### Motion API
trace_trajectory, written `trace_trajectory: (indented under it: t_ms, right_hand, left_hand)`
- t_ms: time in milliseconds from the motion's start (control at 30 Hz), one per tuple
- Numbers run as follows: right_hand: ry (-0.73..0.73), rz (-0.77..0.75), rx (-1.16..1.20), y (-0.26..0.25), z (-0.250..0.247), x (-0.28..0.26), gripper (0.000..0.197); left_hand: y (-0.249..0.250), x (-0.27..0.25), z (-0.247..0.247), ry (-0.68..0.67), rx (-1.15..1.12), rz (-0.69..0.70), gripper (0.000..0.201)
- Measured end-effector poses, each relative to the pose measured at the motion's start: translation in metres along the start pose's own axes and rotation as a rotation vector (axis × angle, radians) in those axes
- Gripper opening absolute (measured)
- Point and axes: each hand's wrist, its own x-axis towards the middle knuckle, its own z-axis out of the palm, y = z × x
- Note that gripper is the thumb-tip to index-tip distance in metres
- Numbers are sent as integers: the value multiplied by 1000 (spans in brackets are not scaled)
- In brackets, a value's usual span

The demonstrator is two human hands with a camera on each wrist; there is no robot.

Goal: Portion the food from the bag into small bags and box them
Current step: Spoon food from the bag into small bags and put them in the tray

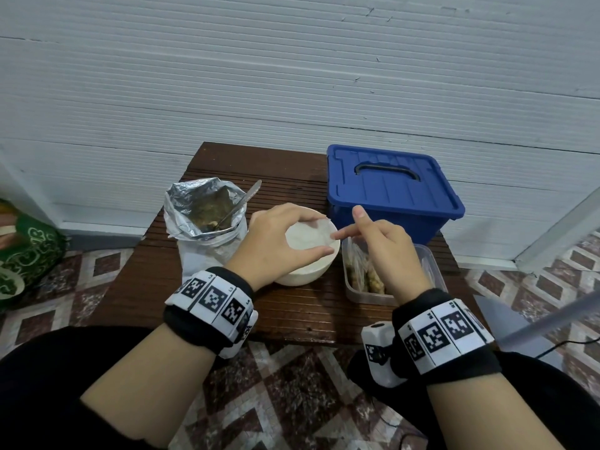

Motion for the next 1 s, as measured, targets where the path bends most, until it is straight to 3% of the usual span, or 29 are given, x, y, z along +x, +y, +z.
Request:
trace_trajectory:
  t_ms: [333,533,800,900,1000]
  right_hand:
    - [104,-37,95,1,2,2,46]
    - [60,-100,147,-10,18,6,38]
    - [-122,-132,115,-52,75,27,28]
    - [-94,-135,101,-58,96,37,30]
    - [-55,-188,34,-61,111,40,27]
  left_hand:
    - [12,2,-10,37,-45,21,39]
    - [34,8,-45,185,-156,6,48]
    - [22,7,-119,428,-182,-183,39]
    - [2,0,-141,437,-189,-263,41]
    - [-13,-11,-151,396,-229,-349,27]
